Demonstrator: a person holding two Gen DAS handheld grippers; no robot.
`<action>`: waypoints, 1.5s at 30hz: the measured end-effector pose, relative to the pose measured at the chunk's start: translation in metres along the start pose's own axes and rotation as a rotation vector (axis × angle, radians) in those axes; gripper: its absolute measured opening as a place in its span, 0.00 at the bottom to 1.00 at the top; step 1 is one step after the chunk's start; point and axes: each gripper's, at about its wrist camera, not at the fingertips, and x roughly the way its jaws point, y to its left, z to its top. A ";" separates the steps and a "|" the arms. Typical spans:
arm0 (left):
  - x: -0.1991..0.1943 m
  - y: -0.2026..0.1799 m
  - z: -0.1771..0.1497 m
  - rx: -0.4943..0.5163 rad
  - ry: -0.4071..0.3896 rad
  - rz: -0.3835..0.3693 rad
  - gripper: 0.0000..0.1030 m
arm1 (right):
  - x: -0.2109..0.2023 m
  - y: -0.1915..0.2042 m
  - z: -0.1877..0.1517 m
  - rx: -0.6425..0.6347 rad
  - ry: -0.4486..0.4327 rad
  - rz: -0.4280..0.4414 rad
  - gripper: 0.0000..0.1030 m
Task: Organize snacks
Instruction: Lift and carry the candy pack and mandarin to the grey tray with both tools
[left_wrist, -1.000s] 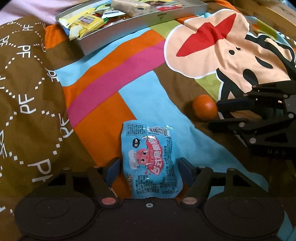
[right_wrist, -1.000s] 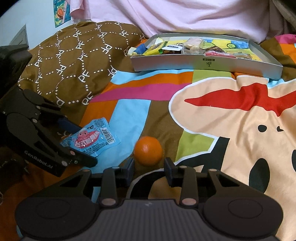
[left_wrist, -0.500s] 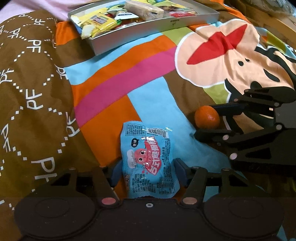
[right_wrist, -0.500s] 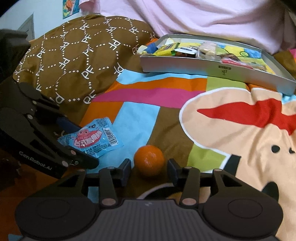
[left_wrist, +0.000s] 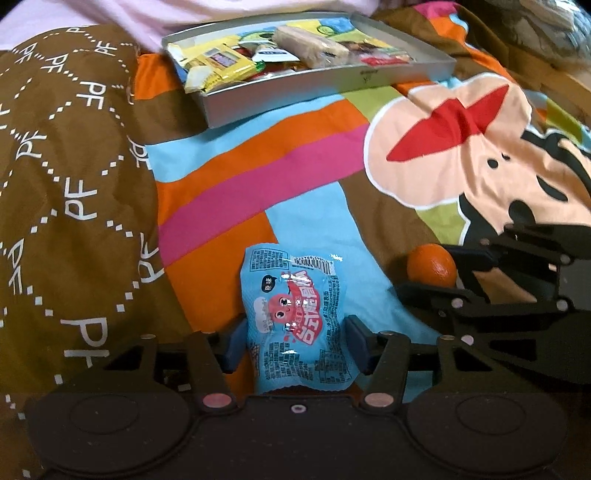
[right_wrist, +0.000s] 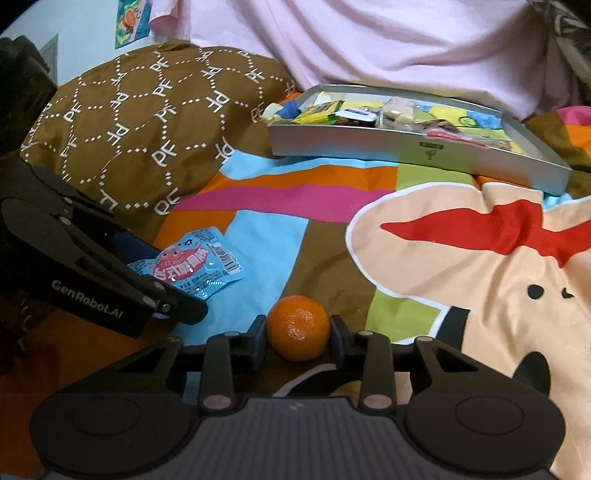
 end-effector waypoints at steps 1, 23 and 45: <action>-0.001 0.000 0.000 -0.013 -0.007 -0.002 0.55 | 0.000 -0.001 0.000 0.004 0.000 0.000 0.38; -0.017 0.006 0.005 -0.162 -0.127 -0.100 0.55 | -0.013 0.012 -0.005 -0.048 -0.080 -0.054 0.38; -0.041 0.026 0.027 -0.313 -0.286 -0.050 0.55 | -0.035 -0.001 0.011 -0.029 -0.235 -0.118 0.38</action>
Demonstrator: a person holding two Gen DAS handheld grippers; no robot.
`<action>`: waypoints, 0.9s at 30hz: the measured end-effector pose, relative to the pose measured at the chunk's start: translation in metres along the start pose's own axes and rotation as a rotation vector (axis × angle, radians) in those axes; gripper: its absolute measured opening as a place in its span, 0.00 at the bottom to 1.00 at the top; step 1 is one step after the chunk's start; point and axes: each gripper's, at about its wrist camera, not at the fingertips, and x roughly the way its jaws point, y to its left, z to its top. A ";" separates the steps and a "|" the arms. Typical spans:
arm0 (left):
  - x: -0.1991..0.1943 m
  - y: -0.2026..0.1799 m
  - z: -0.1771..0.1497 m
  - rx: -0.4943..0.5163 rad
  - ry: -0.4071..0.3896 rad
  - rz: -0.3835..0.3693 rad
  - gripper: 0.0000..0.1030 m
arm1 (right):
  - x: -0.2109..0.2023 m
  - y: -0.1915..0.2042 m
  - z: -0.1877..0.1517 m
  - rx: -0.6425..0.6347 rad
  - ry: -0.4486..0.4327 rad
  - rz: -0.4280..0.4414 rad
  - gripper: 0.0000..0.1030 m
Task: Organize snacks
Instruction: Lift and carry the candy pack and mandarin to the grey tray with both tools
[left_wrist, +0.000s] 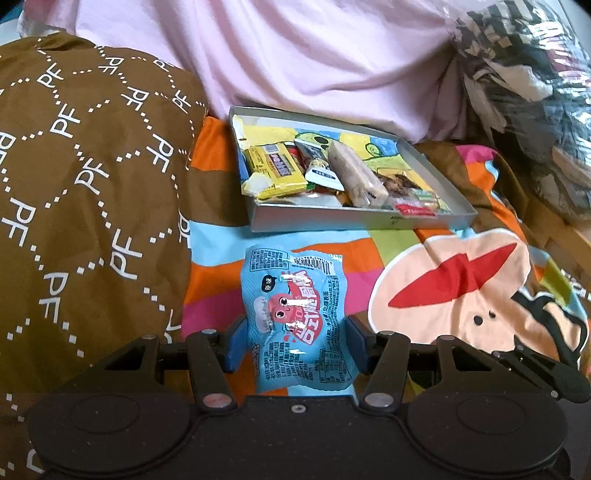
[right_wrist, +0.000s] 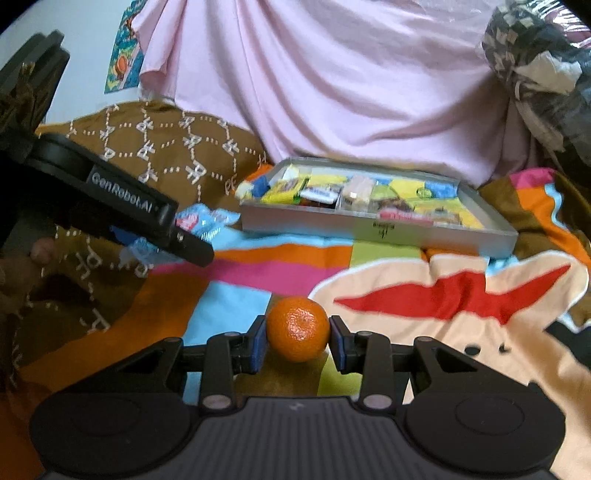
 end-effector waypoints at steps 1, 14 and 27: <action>0.000 0.001 0.001 -0.007 -0.001 -0.005 0.55 | 0.000 -0.002 0.003 0.002 -0.009 0.003 0.38; 0.013 -0.017 0.062 0.004 -0.083 -0.012 0.55 | 0.032 -0.045 0.062 -0.015 -0.067 0.023 0.38; 0.106 -0.015 0.176 -0.018 -0.104 0.112 0.56 | 0.130 -0.102 0.143 -0.001 -0.080 -0.048 0.38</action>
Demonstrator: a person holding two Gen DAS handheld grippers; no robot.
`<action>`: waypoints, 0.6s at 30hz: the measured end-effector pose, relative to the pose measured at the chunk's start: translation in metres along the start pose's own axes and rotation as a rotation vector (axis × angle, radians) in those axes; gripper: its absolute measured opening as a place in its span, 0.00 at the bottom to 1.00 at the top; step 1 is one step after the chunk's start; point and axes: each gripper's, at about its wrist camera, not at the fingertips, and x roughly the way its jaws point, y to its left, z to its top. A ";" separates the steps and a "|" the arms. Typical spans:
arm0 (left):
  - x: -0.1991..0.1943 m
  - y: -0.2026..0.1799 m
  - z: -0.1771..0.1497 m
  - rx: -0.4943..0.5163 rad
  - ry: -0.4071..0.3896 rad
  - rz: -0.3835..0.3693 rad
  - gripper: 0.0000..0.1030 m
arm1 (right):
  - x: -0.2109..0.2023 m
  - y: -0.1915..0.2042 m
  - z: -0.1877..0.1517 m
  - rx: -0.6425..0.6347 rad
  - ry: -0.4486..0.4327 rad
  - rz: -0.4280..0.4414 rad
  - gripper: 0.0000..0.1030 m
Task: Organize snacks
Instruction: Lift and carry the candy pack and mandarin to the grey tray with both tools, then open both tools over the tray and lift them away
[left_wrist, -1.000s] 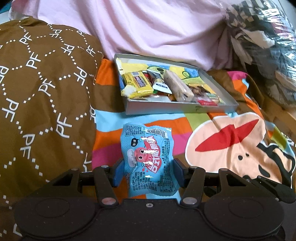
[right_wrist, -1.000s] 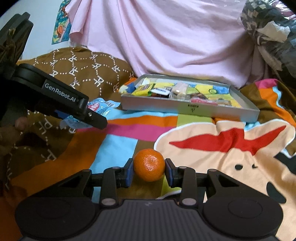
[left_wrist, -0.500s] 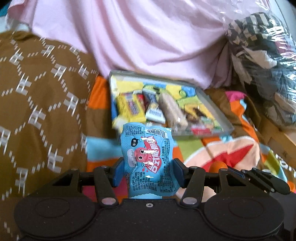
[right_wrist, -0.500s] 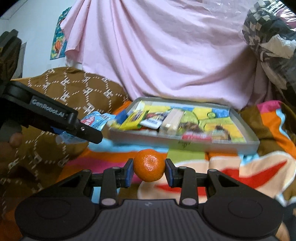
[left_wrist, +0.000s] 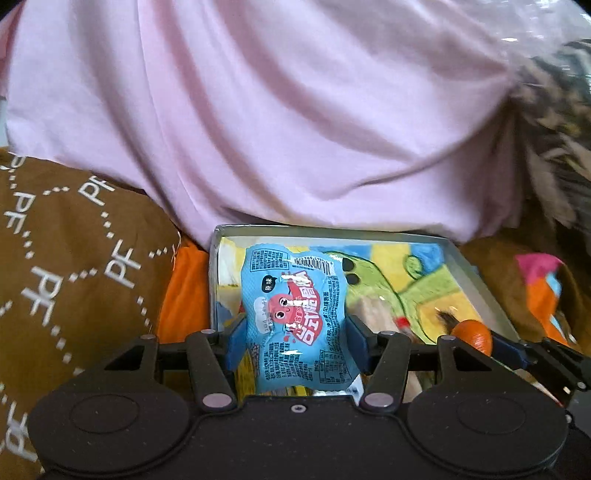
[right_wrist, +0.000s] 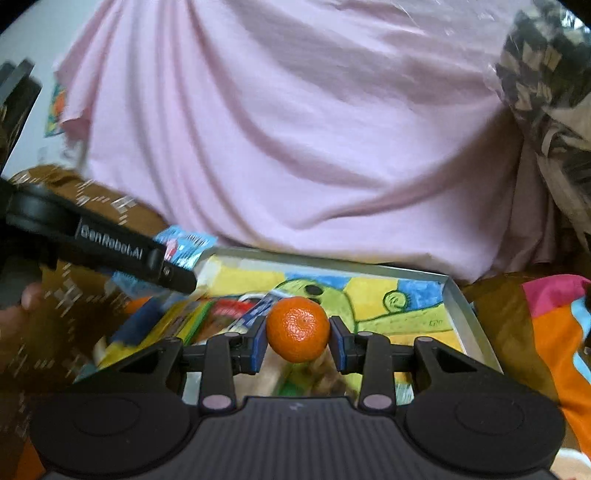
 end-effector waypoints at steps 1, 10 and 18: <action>0.007 0.000 0.003 -0.002 0.006 0.011 0.56 | 0.008 -0.003 0.003 0.010 0.003 -0.012 0.38; 0.039 -0.008 0.001 0.036 0.058 0.041 0.57 | 0.051 -0.022 0.005 0.070 0.064 -0.050 0.38; 0.051 -0.004 -0.005 0.035 0.112 0.060 0.59 | 0.063 -0.018 0.001 0.031 0.084 -0.050 0.39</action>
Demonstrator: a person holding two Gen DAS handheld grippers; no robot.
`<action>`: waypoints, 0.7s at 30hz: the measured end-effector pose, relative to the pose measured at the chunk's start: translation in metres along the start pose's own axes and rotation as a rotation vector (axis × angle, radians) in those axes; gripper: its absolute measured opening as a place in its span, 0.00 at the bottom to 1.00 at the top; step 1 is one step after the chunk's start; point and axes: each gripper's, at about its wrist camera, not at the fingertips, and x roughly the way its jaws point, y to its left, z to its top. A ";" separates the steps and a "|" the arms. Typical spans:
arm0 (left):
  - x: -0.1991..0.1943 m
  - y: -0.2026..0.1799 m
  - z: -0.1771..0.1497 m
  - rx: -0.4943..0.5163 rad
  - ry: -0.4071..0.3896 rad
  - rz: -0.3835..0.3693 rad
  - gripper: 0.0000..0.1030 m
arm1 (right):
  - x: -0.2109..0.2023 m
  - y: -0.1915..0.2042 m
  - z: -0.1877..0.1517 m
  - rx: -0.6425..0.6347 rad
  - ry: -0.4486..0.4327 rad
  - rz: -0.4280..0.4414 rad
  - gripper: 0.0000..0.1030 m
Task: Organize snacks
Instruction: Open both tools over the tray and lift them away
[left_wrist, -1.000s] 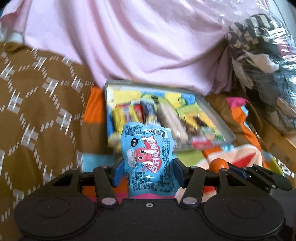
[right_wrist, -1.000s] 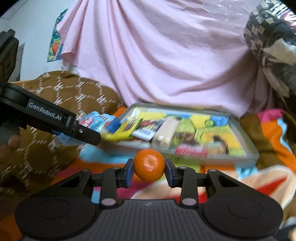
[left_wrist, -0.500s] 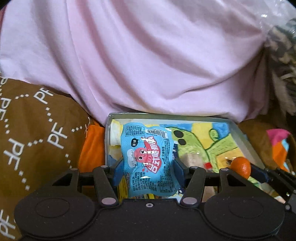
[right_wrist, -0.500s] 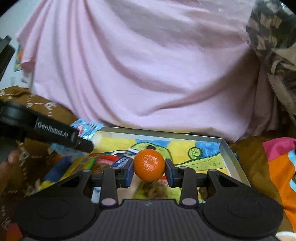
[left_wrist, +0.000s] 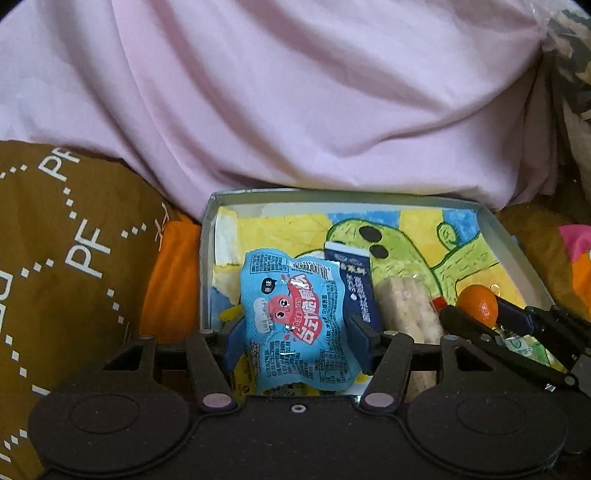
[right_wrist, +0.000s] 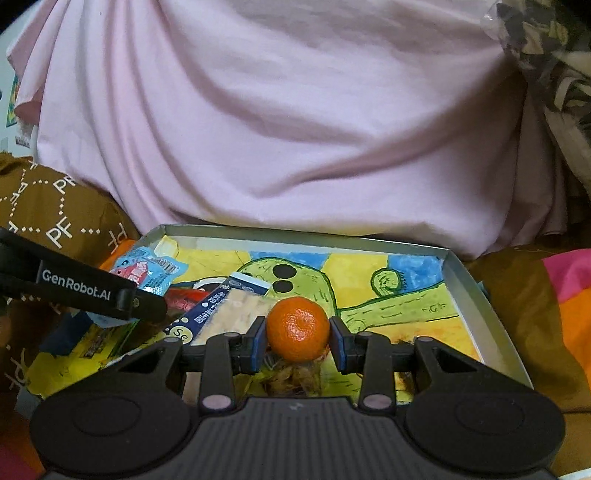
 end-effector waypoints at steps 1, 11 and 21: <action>0.001 0.000 0.000 -0.005 0.007 0.002 0.59 | 0.000 0.000 0.001 0.000 0.002 -0.002 0.39; -0.001 -0.004 0.001 0.012 0.017 0.013 0.59 | 0.004 -0.002 0.001 -0.004 0.008 -0.011 0.44; -0.007 -0.004 0.002 -0.006 -0.033 0.036 0.78 | -0.001 -0.006 0.000 0.016 -0.021 -0.017 0.68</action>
